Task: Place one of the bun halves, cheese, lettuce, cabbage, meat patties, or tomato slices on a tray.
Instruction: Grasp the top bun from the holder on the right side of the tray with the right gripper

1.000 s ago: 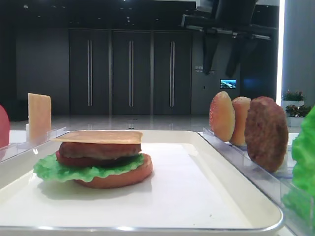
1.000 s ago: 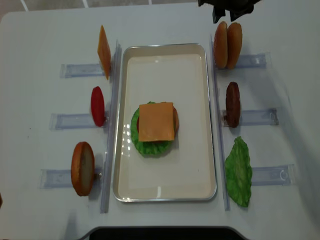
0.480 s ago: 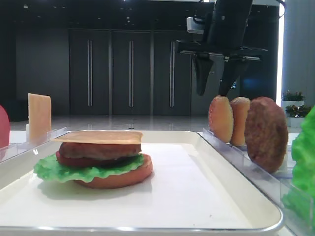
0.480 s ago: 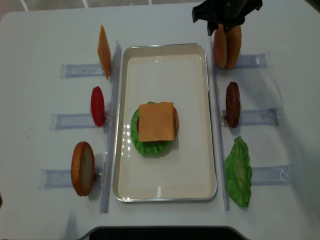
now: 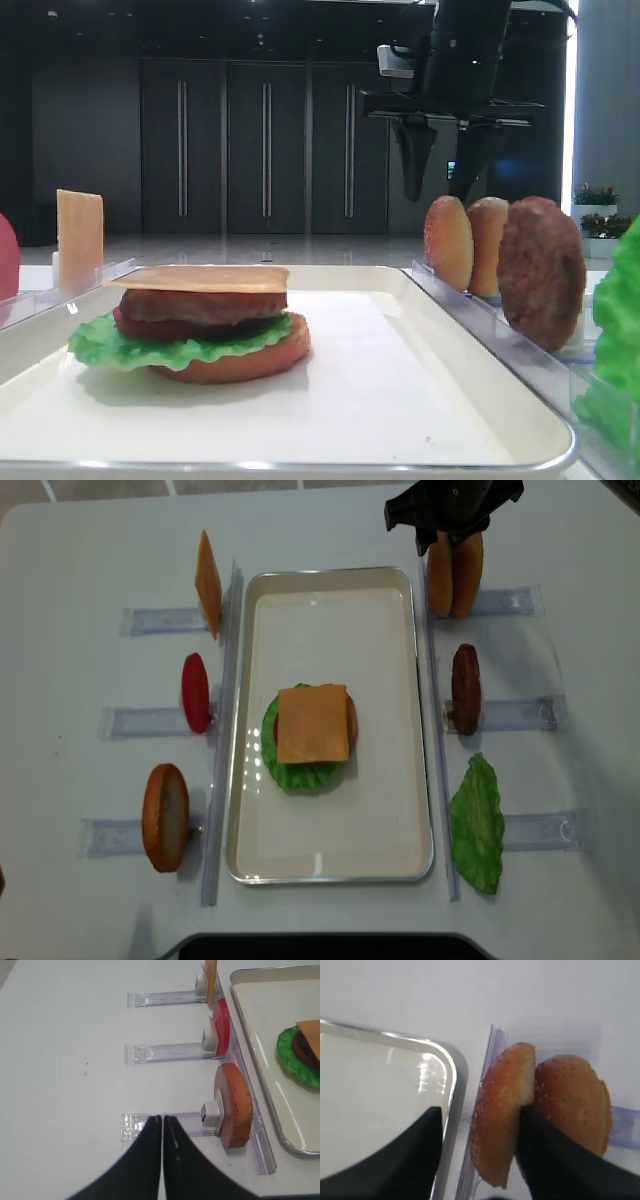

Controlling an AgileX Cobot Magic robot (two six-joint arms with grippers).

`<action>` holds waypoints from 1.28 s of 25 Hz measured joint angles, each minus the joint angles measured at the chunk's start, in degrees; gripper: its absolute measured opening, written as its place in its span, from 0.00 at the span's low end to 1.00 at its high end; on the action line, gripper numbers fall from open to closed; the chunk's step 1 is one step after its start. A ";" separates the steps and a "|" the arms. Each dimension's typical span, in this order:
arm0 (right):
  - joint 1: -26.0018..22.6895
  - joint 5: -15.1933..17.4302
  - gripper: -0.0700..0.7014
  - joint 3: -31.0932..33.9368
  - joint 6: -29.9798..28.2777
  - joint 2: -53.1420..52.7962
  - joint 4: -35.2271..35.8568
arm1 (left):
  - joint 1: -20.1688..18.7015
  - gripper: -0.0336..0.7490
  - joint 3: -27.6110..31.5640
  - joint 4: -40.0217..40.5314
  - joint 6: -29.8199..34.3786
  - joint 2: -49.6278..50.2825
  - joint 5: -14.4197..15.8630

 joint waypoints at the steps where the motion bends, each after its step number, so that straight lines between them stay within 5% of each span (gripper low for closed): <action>1: 0.00 1.22 0.53 -0.60 0.00 0.21 0.00 | 0.00 0.03 0.00 0.00 0.00 0.00 0.00; 9: 0.77 7.67 0.53 -5.81 0.00 0.87 0.35 | 0.00 0.03 0.00 0.00 0.00 0.00 0.00; 32: 1.32 5.62 0.53 -5.82 0.00 3.61 -3.57 | 0.00 0.03 0.00 0.00 0.00 0.00 0.00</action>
